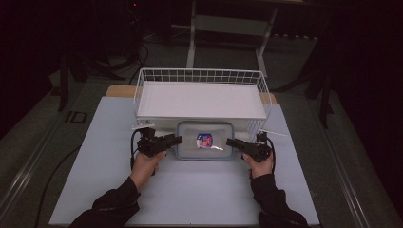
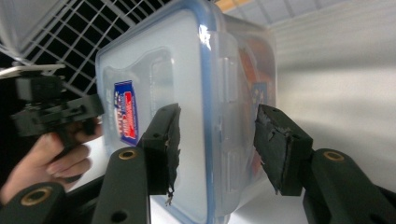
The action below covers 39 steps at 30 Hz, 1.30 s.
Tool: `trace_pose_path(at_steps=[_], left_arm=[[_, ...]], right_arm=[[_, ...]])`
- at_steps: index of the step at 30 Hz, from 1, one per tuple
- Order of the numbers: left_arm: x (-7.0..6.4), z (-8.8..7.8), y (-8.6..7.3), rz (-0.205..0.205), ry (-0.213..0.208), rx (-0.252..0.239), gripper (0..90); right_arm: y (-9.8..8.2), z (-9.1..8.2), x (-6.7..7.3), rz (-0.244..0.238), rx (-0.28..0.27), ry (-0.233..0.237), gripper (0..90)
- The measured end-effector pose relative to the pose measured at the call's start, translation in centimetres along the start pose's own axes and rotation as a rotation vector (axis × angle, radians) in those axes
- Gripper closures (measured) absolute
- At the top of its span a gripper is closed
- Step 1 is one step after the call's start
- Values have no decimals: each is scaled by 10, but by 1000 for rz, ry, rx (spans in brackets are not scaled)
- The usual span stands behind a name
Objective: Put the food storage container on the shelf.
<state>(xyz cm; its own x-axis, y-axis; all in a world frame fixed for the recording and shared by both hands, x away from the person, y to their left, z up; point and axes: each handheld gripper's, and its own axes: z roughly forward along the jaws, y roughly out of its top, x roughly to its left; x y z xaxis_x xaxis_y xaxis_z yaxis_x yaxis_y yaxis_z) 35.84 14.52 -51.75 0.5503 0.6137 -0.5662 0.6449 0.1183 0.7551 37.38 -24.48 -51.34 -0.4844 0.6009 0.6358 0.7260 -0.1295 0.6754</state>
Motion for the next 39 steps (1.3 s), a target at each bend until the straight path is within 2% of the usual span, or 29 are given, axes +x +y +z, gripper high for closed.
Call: trace_pose_path(at_steps=[1, 2, 3, 4, 5, 7, 9, 10, 16, 18, 21, 22, 23, 24, 25, 26, 27, 28, 29, 30, 31, 32, 34, 36, 37, 39], left_arm=[[1, 1, 0, 17, 14, -6, 503], [0, 2, -1, 8, 11, -6, 492], [0, 2, -1, 8, 11, -6, 485], [1, 3, -1, 42, 52, -16, 485], [1, 2, -1, 66, 70, -28, 510], [-1, 3, -1, 69, 72, -39, 523], [-4, 5, 0, 75, 91, -42, 522], [-2, 5, 1, 114, 101, -41, 514], [-4, 8, 1, 137, 125, -49, 463], [-5, 8, 1, 144, 141, -47, 449], [-7, 7, 2, 159, 137, -45, 405], [-9, 5, 3, 161, 129, -59, 405], [-11, 3, 3, 154, 120, -71, 357], [-11, 1, 3, 163, 106, -75, 357], [-14, -2, 3, 165, 99, -77, 317], [-17, -4, 2, 155, 94, -75, 317], [-17, -7, 2, 184, 77, -72, 296], [-19, -9, 2, 178, 76, -71, 270], [-21, -12, 1, 173, 63, -69, 225], [-23, -15, 0, 182, 53, -69, 225], [-28, -18, -1, 203, 59, -69, 153], [-31, -22, -1, 220, 54, -63, 153], [-36, -27, -2, 234, 44, -48, 120], [-40, -33, -2, 230, 29, -33, 0], [-44, -37, -2, 221, 25, -27, 0], [-50, -44, -2, 231, 23, -18, 0]], right_arm=[[0, 0, 2, -23, -8, -18, 502], [1, 1, 4, -45, -9, -35, 499], [1, 1, 4, -45, -9, -35, 499], [1, 1, 5, -57, -11, -53, 498], [0, 3, 7, -73, -14, -73, 515], [0, 4, 7, -62, -33, -80, 503], [0, 6, 8, -71, -48, -99, 483], [1, 6, 9, -71, -53, -108, 472], [3, 9, 11, -107, -71, -169, 403], [3, 9, 14, -115, -67, -178, 415], [3, 8, 17, -139, -64, -184, 425], [2, 7, 20, -158, -71, -181, 426], [1, 2, 29, -208, -74, -175, 438], [1, 2, 29, -208, -74, -175, 438], [-1, -2, 37, -232, -74, -161, 449], [-1, -2, 37, -232, -74, -161, 449], [-2, -3, 40, -249, -76, -165, 454], [-4, -6, 47, -270, -79, -165, 470], [-8, -8, 57, -300, -75, -150, 528], [-8, -8, 57, -300, -75, -150, 528], [-13, -11, 66, -311, -65, -126, 655], [-13, -11, 66, -311, -65, -126, 655], [-18, -12, 74, -319, -41, -93, 724], [-23, -11, 78, -311, -7, -71, 799], [-25, -9, 80, -314, 4, -64, 827], [-31, -5, 83, -314, 43, -50, 885]])
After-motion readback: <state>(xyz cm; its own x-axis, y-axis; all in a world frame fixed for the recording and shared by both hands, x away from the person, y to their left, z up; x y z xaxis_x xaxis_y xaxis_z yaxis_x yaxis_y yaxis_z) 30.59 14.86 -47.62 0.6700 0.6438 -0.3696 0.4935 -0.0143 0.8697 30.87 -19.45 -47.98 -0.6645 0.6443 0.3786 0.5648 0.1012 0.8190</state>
